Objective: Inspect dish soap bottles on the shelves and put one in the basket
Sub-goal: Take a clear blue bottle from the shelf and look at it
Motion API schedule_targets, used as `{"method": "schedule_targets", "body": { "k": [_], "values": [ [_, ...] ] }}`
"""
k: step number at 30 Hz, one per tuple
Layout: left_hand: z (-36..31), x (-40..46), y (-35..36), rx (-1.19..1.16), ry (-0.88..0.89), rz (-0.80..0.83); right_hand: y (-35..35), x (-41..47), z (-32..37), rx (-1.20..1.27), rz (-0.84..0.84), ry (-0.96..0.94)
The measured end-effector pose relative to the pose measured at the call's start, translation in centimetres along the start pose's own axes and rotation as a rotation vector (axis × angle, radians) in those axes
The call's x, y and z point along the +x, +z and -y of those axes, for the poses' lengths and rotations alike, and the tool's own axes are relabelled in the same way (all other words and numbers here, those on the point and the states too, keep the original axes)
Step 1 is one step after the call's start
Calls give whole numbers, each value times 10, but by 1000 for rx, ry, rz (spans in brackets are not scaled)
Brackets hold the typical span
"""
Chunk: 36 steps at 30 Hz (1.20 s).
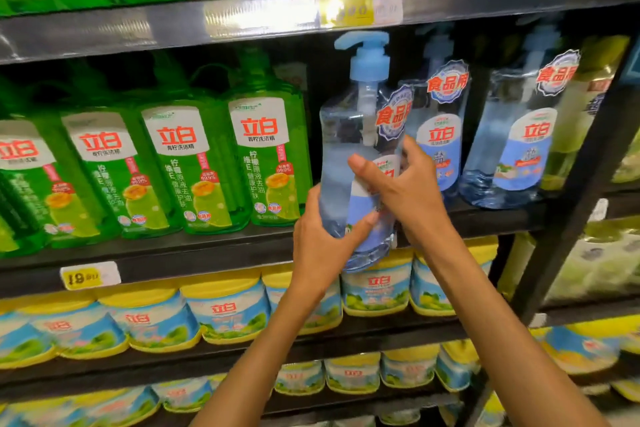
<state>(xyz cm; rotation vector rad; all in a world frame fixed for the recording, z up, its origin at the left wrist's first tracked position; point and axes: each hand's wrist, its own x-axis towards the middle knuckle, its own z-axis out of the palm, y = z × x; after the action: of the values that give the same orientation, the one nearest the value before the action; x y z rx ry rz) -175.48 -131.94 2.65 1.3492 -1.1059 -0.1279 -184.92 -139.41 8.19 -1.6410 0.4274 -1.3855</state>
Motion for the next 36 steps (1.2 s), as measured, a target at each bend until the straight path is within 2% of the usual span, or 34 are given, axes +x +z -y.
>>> {"method": "schedule_targets", "body": {
  "k": [3, 5, 8, 11, 15, 17, 20, 23, 25, 28, 31, 33, 36],
  "values": [
    [-17, -9, -8, -106, 29, 9, -15, -4, 16, 12, 93, 79],
    [-26, -15, -18, -196, 8, 64, -27, -2, 26, 142, 209, 103],
    [-33, -28, -29, -324, -32, 239, -30, -5, 37, 410, 265, 225],
    [-32, -44, -32, -368, -85, 369, -22, -15, 41, 495, 238, 299],
    [-18, -47, -47, -442, -402, 403, -17, -30, 52, 429, 174, 224],
    [-11, -47, -51, -489, -486, 441, -11, -35, 58, 342, 108, 176],
    [-13, -51, -42, -493, -469, 395, -2, -34, 62, 214, 37, 138],
    [-19, -51, -36, -571, -490, 317, -5, -28, 62, 158, 112, 180],
    [-22, -48, -40, -677, -512, 325, -8, -26, 57, 261, 139, 231],
    [-24, -49, -42, -816, -549, 455, -1, -32, 52, 506, 160, 411],
    [-22, -48, -42, -741, -567, 502, 5, -37, 50, 621, 71, 444],
    [-25, -44, -41, -616, -534, 463, 4, -37, 50, 631, 18, 426],
    [-25, -43, -39, -481, -299, 378, 6, -34, 56, 445, -42, 249]
  ]
}}
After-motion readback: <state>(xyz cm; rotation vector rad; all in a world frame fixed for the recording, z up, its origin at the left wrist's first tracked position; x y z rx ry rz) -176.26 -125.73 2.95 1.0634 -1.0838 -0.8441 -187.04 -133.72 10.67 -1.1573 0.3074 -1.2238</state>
